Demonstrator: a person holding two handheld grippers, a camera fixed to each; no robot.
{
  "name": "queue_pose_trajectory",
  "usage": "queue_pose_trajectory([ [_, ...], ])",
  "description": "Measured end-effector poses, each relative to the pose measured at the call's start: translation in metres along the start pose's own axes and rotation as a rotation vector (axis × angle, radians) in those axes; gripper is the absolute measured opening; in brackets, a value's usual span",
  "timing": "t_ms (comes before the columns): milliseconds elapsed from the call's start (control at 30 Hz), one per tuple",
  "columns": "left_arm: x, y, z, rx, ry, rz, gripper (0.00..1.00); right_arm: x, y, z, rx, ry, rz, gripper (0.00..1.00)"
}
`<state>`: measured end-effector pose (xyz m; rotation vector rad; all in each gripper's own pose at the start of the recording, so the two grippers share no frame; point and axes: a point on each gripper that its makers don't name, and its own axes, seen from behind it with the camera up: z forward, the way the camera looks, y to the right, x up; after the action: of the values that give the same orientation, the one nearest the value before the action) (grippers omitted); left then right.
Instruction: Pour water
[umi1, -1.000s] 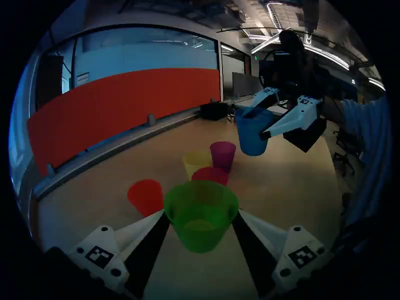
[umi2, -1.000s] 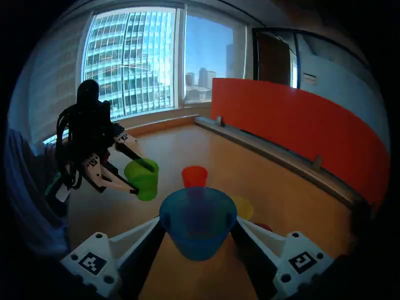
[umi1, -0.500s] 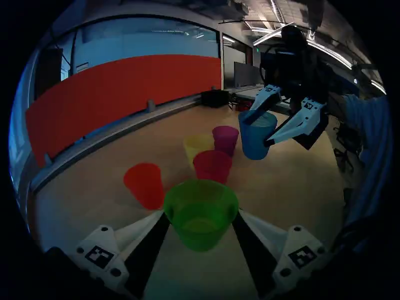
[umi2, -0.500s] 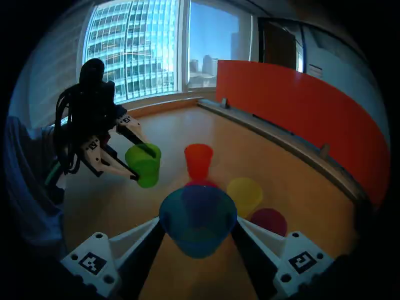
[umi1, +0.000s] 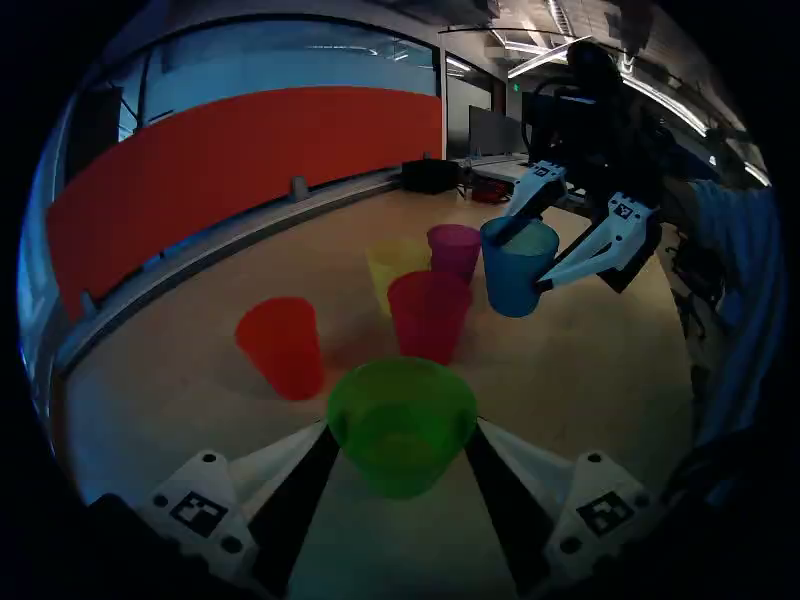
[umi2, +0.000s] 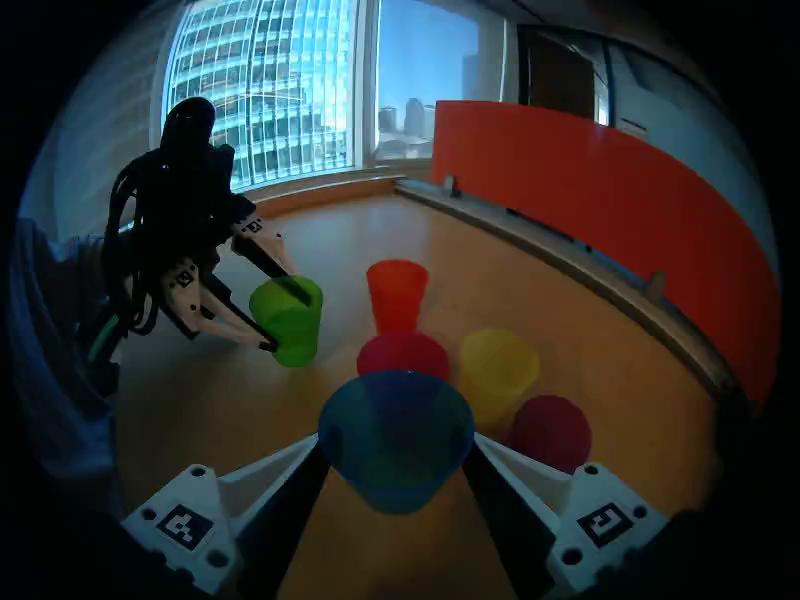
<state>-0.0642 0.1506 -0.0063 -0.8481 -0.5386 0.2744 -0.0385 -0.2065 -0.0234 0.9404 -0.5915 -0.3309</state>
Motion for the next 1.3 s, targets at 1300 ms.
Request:
queue_pose_trajectory([
  [1300, -0.023, -0.004, 0.002, 0.013, -0.050, -0.015, 1.00, -0.021, -0.005, 0.015, -0.002, -0.026, 0.014, 0.91],
])
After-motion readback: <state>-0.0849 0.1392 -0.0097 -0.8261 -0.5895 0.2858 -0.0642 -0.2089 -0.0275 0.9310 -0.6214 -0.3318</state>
